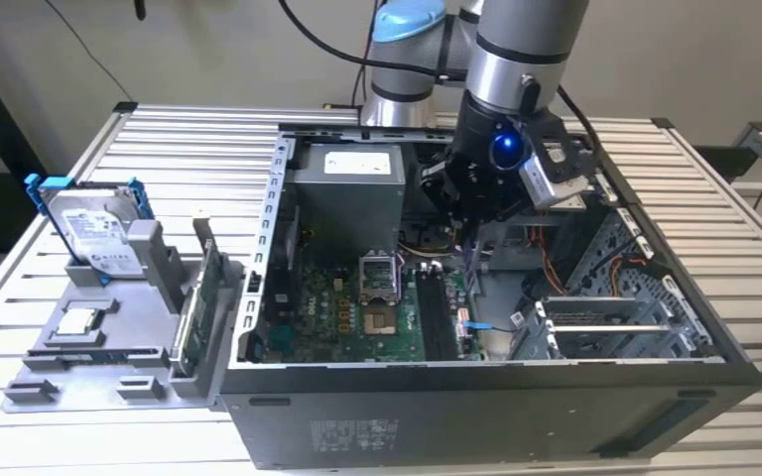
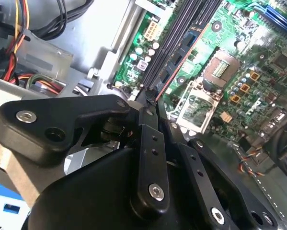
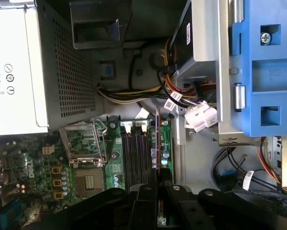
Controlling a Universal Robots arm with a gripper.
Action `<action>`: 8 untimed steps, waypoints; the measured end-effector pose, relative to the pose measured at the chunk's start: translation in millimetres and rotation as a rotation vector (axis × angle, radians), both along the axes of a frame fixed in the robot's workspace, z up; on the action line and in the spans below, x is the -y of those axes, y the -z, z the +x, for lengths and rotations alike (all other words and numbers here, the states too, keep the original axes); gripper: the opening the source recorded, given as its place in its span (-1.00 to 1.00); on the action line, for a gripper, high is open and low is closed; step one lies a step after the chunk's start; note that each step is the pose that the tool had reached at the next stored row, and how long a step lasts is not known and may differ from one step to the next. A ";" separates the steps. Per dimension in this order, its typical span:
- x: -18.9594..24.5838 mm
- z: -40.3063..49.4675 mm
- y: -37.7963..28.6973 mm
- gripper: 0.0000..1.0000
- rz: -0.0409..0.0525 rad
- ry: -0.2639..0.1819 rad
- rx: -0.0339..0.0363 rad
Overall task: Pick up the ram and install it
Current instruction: 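Insert the ram into the slot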
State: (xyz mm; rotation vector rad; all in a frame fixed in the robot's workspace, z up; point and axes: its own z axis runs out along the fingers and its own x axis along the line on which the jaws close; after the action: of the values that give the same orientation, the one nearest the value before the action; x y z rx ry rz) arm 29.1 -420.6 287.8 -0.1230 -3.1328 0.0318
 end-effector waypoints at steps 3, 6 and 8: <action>0.0 -0.2 5.5 -0.72 0.0000 -0.006 0.0005; 2.5 -0.4 9.5 -0.72 0.0000 -0.010 0.0007; 3.0 -0.7 11.2 -0.72 -0.0006 -0.012 0.0007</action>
State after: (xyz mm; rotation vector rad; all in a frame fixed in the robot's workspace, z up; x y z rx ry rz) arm 28.3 -423.6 276.7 -0.1039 -3.1344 0.0328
